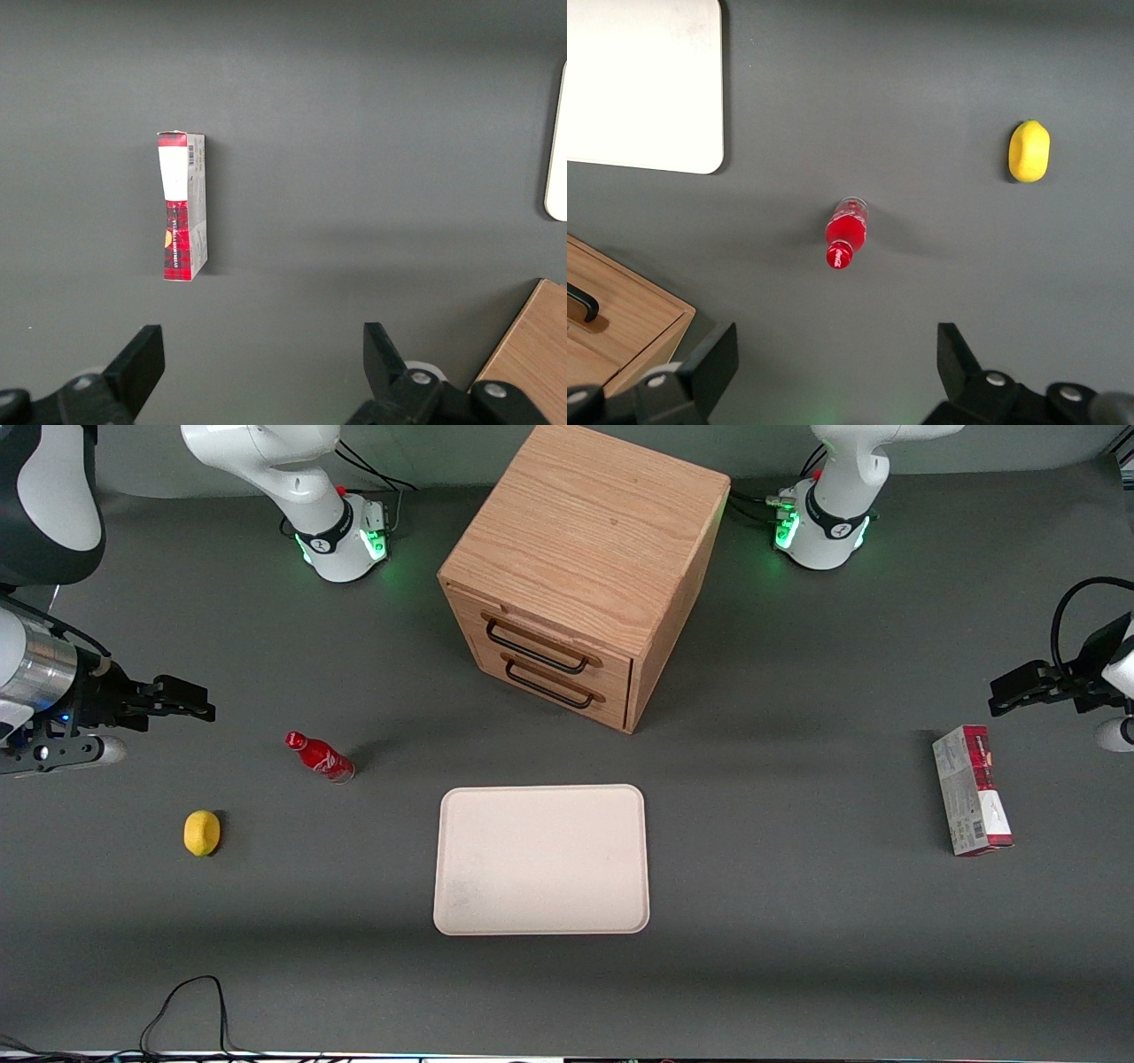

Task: Open upper drawer
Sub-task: 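Move the right gripper toward the upper drawer's black handle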

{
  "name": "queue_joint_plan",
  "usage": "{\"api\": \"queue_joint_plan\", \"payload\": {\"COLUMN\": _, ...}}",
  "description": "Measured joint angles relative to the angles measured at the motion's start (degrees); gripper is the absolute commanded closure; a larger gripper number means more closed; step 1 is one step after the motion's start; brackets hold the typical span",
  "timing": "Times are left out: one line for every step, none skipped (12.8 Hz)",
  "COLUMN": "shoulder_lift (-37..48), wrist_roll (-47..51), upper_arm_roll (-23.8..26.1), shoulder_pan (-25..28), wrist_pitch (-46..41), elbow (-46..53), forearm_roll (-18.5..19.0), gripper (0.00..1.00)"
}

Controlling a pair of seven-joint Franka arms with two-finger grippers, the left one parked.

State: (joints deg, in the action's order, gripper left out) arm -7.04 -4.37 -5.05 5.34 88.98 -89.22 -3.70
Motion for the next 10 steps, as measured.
{"api": "queue_joint_plan", "payload": {"shoulder_lift": 0.0, "wrist_roll": 0.0, "upper_arm_roll": 0.0, "shoulder_pan": 0.0, "wrist_pitch": 0.0, "elbow": 0.0, "forearm_roll": 0.0, "gripper": 0.0}}
{"api": "queue_joint_plan", "payload": {"shoulder_lift": 0.0, "wrist_roll": 0.0, "upper_arm_roll": 0.0, "shoulder_pan": 0.1, "wrist_pitch": 0.0, "elbow": 0.0, "forearm_roll": 0.0, "gripper": 0.0}}
{"api": "queue_joint_plan", "payload": {"shoulder_lift": -0.1, "wrist_roll": 0.0, "upper_arm_roll": 0.0, "shoulder_pan": 0.2, "wrist_pitch": 0.0, "elbow": 0.0, "forearm_roll": 0.0, "gripper": 0.0}}
{"api": "queue_joint_plan", "payload": {"shoulder_lift": -0.2, "wrist_roll": 0.0, "upper_arm_roll": 0.0, "shoulder_pan": 0.3, "wrist_pitch": 0.0, "elbow": 0.0, "forearm_roll": 0.0, "gripper": 0.0}}
{"api": "queue_joint_plan", "payload": {"shoulder_lift": -0.3, "wrist_roll": 0.0, "upper_arm_roll": 0.0, "shoulder_pan": 0.4, "wrist_pitch": 0.0, "elbow": 0.0, "forearm_roll": 0.0, "gripper": 0.0}}
{"api": "queue_joint_plan", "payload": {"shoulder_lift": -0.4, "wrist_roll": 0.0, "upper_arm_roll": 0.0, "shoulder_pan": 0.6, "wrist_pitch": 0.0, "elbow": 0.1, "forearm_roll": 0.0, "gripper": 0.0}}
{"api": "queue_joint_plan", "payload": {"shoulder_lift": -0.5, "wrist_roll": 0.0, "upper_arm_roll": 0.0, "shoulder_pan": 1.0, "wrist_pitch": 0.0, "elbow": 0.1, "forearm_roll": 0.0, "gripper": 0.0}}
{"api": "queue_joint_plan", "payload": {"shoulder_lift": -0.6, "wrist_roll": 0.0, "upper_arm_roll": 0.0, "shoulder_pan": 1.5, "wrist_pitch": 0.0, "elbow": 0.1, "forearm_roll": 0.0, "gripper": 0.0}}
{"api": "queue_joint_plan", "payload": {"shoulder_lift": -0.7, "wrist_roll": 0.0, "upper_arm_roll": 0.0, "shoulder_pan": 1.8, "wrist_pitch": 0.0, "elbow": 0.3, "forearm_roll": 0.0, "gripper": 0.0}}
{"api": "queue_joint_plan", "payload": {"shoulder_lift": -0.8, "wrist_roll": 0.0, "upper_arm_roll": 0.1, "shoulder_pan": 2.1, "wrist_pitch": 0.0, "elbow": 0.6, "forearm_roll": -0.1, "gripper": 0.0}}
